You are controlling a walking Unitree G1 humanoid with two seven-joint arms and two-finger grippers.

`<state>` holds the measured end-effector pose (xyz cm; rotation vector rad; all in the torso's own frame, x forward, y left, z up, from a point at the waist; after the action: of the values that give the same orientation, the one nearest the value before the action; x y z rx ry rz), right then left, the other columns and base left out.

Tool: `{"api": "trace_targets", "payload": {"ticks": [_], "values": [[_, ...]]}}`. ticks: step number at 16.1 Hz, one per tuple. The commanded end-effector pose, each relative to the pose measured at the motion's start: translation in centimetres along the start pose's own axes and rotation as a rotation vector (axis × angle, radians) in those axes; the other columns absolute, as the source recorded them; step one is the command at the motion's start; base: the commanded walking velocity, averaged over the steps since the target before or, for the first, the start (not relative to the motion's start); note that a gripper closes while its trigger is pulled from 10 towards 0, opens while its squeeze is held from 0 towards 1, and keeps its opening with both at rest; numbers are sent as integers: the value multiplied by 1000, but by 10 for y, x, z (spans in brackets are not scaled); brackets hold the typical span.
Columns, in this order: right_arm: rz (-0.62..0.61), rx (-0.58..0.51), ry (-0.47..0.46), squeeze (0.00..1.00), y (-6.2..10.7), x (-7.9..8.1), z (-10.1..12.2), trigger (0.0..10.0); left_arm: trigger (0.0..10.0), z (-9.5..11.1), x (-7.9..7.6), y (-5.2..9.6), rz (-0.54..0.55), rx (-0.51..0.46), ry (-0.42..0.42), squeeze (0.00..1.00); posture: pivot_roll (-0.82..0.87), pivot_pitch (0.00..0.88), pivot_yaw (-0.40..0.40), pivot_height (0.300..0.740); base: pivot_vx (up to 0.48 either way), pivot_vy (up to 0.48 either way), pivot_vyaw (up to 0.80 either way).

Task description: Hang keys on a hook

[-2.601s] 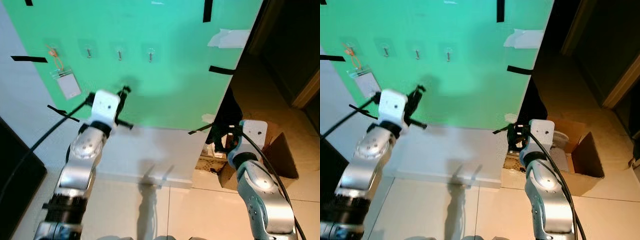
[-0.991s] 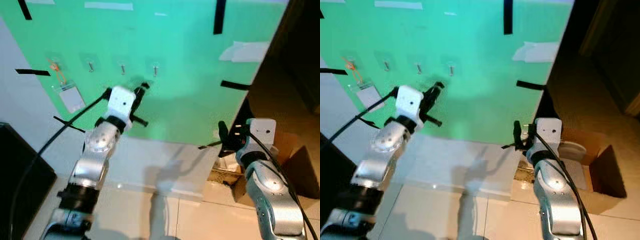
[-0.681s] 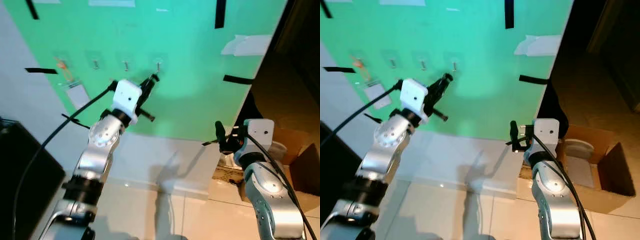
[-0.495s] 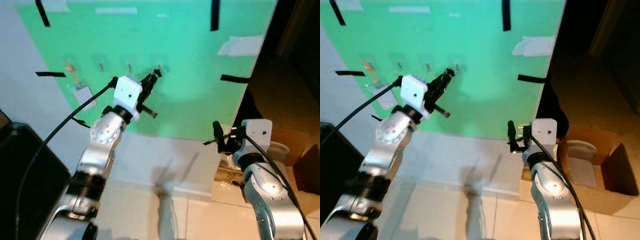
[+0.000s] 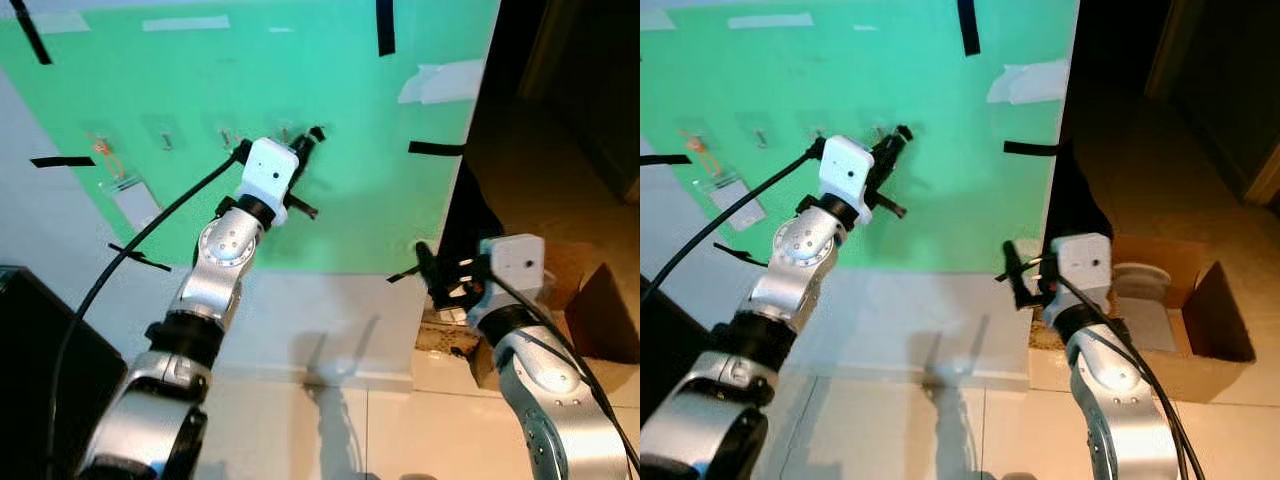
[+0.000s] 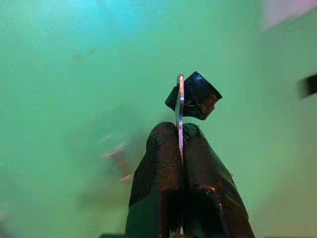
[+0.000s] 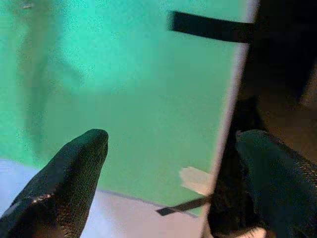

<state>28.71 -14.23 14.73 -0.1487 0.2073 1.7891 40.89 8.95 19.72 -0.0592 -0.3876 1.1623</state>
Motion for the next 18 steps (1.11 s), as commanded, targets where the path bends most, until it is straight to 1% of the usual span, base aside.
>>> {"api": "trace_targets", "payload": {"ticks": [1, 3, 5, 7, 9, 11, 14, 16, 18], "values": [[66, -29, -2, 0, 1, 10, 9, 10000, 10000, -4, 13, 1, 68, 31, -60, 0, -280, 0, 137, 740, 0, 0, 0], [109, -21, 1, 0, 3, 15, 8, 10000, 10000, -4, 19, 2, 120, 32, -76, 0, -274, 0, 131, 740, 0, 0, 0], [152, 0, 9, 0, 6, 19, 2, 10000, 10000, -4, 22, 8, 204, 20, -94, 0, -247, 0, 94, 740, 0, 0, 0], [168, 3, 10, 0, 4, 21, 1, 10000, 10000, -7, 15, 10, 182, 13, -73, 0, -241, 0, 86, 740, 0, 0, 0], [185, 1, 18, 0, 3, 22, 3, 10000, 10000, -13, 14, 10, 174, 32, -83, 0, -239, 0, 78, 740, 0, 0, 0], [208, -3, 30, 0, 4, 24, 5, 10000, 10000, -15, 16, 9, 179, 46, -90, 0, -240, 0, 75, 740, 0, 0, 0], [230, -13, 42, 0, 4, 28, 7, 10000, 10000, -10, 19, 6, 182, 29, -92, 0, -241, 0, 75, 740, 0, 0, 0], [240, -22, 41, 0, 4, 30, 10, 10000, 10000, -4, 17, 4, 156, -2, -95, 0, -238, 0, 75, 740, 0, 0, 0], [267, -63, 28, 0, 5, 34, 18, 10000, 10000, 2, 15, 0, 149, -30, -84, 0, -242, 0, 79, 740, 0, 0, 0]]}}
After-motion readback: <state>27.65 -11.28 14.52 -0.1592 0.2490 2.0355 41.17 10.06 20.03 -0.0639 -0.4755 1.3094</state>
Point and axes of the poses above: a point about 5 cm out from each wrist's last joint towards the gripper, its own y axis pointing back from the gripper into the wrist, its own z axis along the axis of the wrist's last joint, x = y × z, the point moved 5 cm from there along -y, pointing out of the wrist towards the gripper, and after that the axes turned 7 degrees about y, right-handed, at the moved point
